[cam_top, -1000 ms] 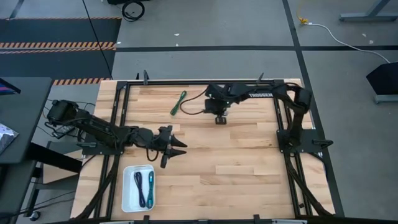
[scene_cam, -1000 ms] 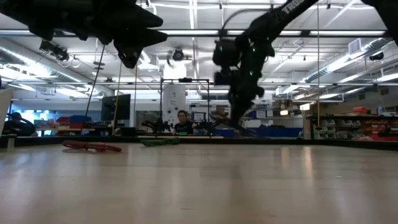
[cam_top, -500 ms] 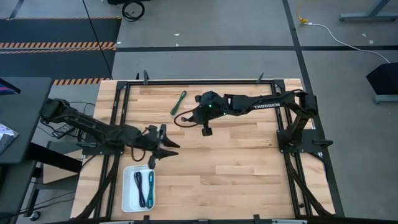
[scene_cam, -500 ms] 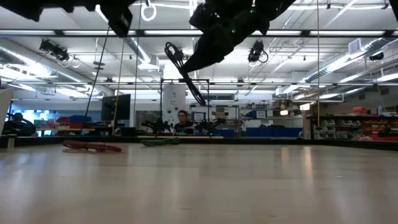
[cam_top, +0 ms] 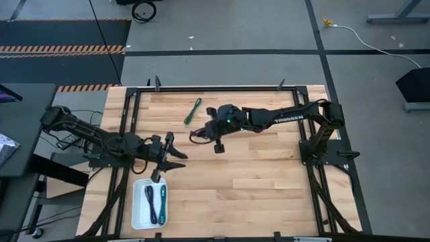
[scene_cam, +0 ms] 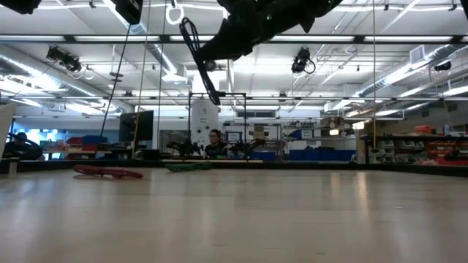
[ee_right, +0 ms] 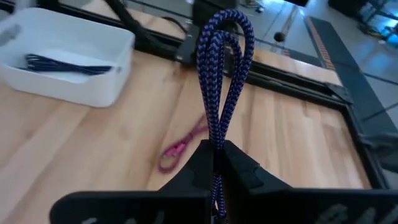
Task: Pick and place USB-C Cables
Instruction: Put the blue charger cable into the bin
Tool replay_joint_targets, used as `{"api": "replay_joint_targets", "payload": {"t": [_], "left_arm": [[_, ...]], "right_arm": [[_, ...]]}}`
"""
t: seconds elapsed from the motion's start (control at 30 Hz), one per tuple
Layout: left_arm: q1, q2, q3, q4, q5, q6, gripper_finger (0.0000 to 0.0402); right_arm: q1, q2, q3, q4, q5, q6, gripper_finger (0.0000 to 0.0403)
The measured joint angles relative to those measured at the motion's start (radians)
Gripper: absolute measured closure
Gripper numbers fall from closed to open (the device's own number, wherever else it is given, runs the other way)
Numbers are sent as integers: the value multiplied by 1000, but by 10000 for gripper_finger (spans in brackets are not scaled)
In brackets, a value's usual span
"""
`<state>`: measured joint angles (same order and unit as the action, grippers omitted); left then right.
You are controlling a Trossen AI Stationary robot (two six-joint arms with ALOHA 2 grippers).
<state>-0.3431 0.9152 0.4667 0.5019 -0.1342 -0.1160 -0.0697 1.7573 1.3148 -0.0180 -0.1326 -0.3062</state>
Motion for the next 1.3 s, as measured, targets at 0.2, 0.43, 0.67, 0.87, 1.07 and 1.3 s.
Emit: {"api": "replay_joint_targets", "payload": {"t": [0.2, 0.43, 0.67, 0.87, 1.07, 1.3], "left_arm": [[0, 0, 0, 0, -2, -12, 260], [-22, 0, 0, -8, -3, -37, 260], [-64, 1, 0, -4, -3, -3, 260], [-65, 1, 0, -7, -3, 103, 260], [-65, 1, 0, -57, -4, 220, 260], [-90, 1, 0, -124, -186, 313, 260]], "right_arm": [[64, 0, 0, 11, 0, -1, 388], [109, 0, 0, 69, 0, -9, 388], [119, 8, 1, 84, 1, 0, 388], [140, 19, 2, 95, 0, 8, 388], [164, 26, 2, 97, 0, 9, 388], [176, 25, 2, 100, 4, 20, 387]]}}
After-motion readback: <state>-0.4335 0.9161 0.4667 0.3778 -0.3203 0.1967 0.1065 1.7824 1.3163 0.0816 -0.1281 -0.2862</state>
